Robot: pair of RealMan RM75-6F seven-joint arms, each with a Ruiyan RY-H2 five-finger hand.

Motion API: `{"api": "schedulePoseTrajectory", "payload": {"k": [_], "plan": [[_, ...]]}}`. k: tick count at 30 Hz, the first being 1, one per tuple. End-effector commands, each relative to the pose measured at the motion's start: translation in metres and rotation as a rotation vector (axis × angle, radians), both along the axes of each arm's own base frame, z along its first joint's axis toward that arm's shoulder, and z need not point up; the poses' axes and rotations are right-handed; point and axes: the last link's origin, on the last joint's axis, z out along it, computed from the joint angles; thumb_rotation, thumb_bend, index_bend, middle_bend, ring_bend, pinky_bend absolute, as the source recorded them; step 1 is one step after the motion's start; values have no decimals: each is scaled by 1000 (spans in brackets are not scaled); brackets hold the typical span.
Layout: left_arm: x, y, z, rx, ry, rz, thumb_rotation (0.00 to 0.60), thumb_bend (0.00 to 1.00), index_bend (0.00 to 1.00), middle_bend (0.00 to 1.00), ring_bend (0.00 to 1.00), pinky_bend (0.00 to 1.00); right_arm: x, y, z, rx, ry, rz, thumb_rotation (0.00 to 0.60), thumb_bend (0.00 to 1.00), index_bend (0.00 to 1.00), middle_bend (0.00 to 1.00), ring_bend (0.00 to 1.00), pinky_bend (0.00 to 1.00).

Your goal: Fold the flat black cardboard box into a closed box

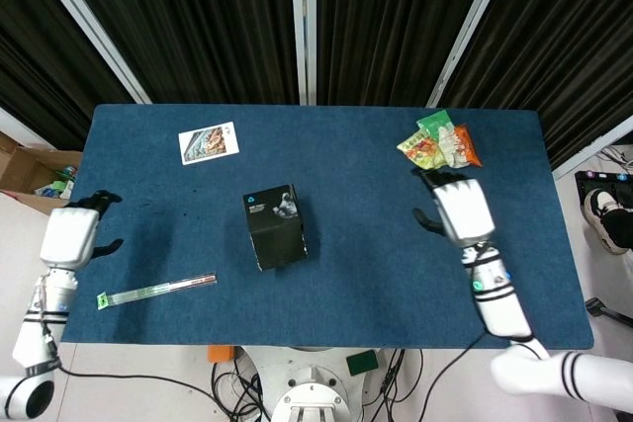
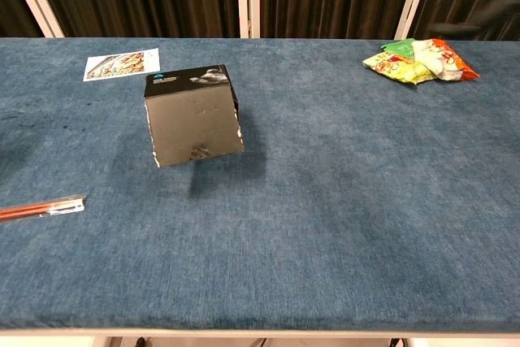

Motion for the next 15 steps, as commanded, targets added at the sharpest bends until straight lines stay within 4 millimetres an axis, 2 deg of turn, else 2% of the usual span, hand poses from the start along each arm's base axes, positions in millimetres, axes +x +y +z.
{"api": "schedulePoseTrajectory", "payload": {"k": [1,6,9,11,15], "plan": [[-10,-34,15,25,16,67,600,26,307,309,308,424,-63,45,39,55,-41,-239,600,266,31,172,95,179],[-10,-75,23,47,-32,118,594,26,255,267,225,330,-104,78,59,15,-109,-305,600,268,0,86,17,96],[-3,-93,23,57,-90,130,509,26,228,240,195,298,-119,93,61,-5,-154,-317,600,271,0,58,0,61],[2,-102,23,65,-101,121,468,27,227,239,196,291,-126,102,60,-9,-179,-315,600,273,0,57,0,48],[10,-110,19,56,-88,103,467,26,227,240,195,288,-132,111,60,-24,-203,-291,600,275,0,59,0,39]]}}
